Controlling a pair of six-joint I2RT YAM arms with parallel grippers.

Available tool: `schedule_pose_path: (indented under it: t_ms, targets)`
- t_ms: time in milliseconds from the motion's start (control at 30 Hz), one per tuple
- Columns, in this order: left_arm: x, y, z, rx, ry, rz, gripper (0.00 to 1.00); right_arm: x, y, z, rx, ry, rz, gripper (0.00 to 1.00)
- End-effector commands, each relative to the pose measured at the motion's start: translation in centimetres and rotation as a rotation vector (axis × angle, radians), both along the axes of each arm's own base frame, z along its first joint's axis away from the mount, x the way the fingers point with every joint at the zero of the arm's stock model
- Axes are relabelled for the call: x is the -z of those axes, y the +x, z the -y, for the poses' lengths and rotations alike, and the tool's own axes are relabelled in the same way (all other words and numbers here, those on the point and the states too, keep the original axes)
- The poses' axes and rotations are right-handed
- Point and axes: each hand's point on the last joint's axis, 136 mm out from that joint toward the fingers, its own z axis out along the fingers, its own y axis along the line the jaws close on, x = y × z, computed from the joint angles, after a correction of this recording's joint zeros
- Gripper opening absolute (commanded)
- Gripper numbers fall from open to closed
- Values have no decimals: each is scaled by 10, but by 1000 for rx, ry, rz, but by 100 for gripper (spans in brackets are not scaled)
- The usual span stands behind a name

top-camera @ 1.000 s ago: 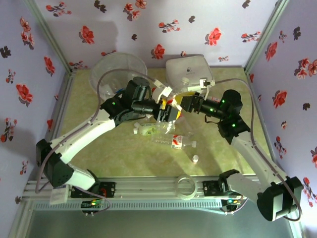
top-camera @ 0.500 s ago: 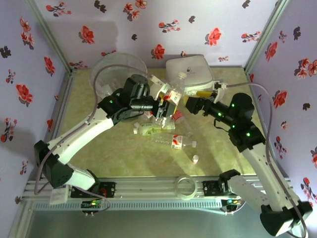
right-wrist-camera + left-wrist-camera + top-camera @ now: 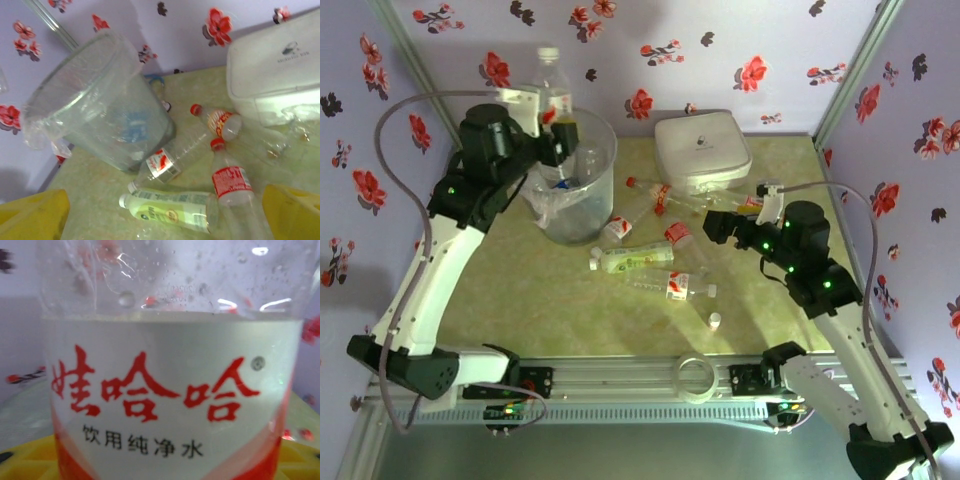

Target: Put the plastic bottles in the bin

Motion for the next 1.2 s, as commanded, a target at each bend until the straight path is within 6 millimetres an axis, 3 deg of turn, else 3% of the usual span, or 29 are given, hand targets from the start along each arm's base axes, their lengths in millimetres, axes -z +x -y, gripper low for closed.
schedule_pose_path:
  t_ms: [0,133,267,467,633,967,1067,1167]
  targets:
    - [15,35,-24,-126,-33,-36,61,9,2,8,40,-36,-4,99]
    - [37,61,-38,-179,-27,-89,61,17,1,14,60,-68,-27,99]
    - [62,73,-50,-222,-32,-167,62,27,-2,24,97,-121,-51,99]
    - [91,83,-46,-206,6,-238,66,40,0,26,103,-154,-75,99]
    - [103,84,-42,-183,24,-286,72,46,2,31,127,-184,-91,99]
    - [105,78,-39,-162,13,-302,81,50,3,33,136,-197,-102,99]
    - [99,75,-38,-155,6,-294,81,53,5,38,168,-207,-122,99]
    - [87,68,-37,-140,-10,-277,81,69,9,50,235,-261,-199,98]
